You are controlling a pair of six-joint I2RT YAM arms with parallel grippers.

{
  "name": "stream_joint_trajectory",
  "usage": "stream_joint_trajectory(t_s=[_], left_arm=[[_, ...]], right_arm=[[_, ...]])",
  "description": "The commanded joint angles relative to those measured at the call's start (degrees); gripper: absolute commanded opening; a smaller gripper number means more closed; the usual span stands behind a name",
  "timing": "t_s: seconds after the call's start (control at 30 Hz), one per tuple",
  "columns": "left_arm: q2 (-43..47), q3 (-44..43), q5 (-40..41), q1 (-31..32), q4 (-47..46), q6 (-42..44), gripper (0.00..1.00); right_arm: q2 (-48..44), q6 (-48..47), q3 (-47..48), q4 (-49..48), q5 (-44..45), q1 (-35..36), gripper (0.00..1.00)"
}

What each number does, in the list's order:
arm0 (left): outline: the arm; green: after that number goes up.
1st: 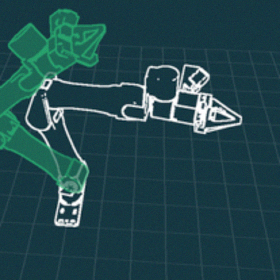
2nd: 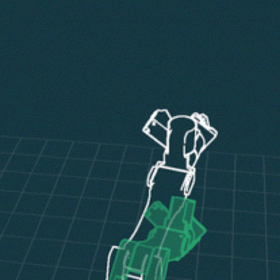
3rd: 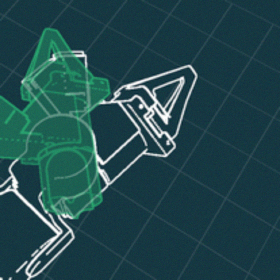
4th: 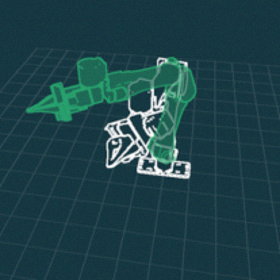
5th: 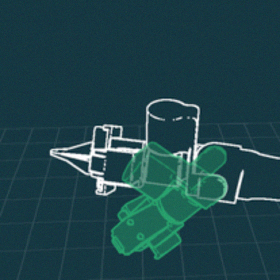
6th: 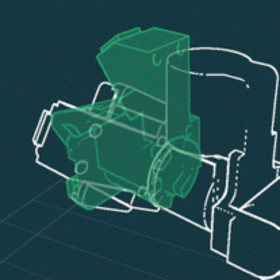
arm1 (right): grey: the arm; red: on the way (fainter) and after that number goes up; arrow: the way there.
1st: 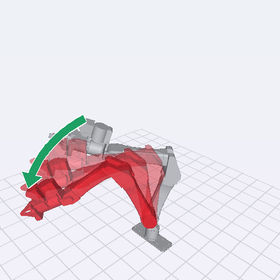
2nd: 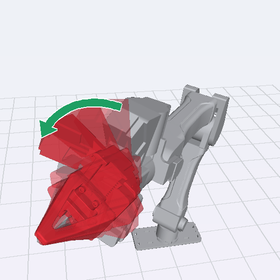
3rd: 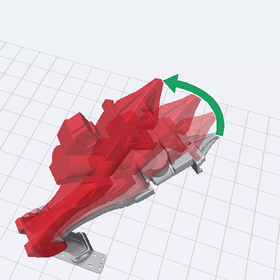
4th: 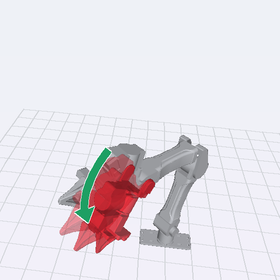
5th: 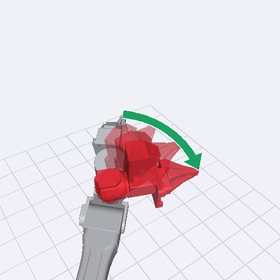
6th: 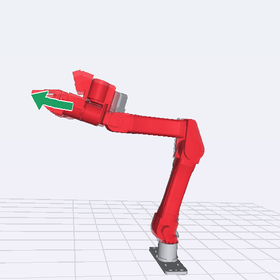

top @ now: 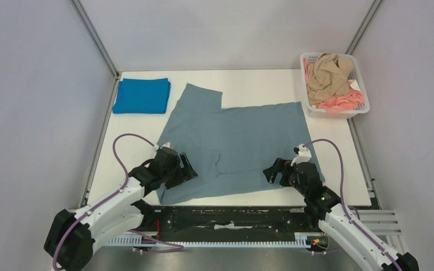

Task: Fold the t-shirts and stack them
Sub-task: Grab the side of the flattened tshirt furthest away from the robot with both arms

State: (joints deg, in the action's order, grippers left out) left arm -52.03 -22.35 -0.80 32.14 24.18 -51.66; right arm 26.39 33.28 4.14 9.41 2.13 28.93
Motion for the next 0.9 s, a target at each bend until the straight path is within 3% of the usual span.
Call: stream_joint_trajectory(t_s=[0.0, 0.2, 0.43, 0.6, 0.87], left_arm=[[5.6, 0.1, 4.0, 2.8, 9.9, -5.7, 0.86], [8.8, -4.6, 6.1, 3.3, 10.4, -4.1, 0.86], [3.0, -16.9, 13.1, 3.2, 6.5, 2.3, 0.86], [-11.1, -30.5, 16.8, -0.5, 4.2, 6.8, 0.87], [-41.1, -57.6, 8.8, -14.0, -5.2, 17.4, 0.87]], right_arm=[[-3.1, 1.7, 0.6, 15.7, -1.6, 0.2, 0.98], [-7.0, 1.3, 5.4, 15.5, 1.9, 0.2, 0.98], [-4.1, 0.3, 13.4, 12.3, 14.7, 0.3, 0.98], [2.0, -0.6, 15.0, 1.0, 19.3, 0.3, 0.98], [24.1, -5.5, 27.7, -3.2, 29.1, 0.0, 0.98]])
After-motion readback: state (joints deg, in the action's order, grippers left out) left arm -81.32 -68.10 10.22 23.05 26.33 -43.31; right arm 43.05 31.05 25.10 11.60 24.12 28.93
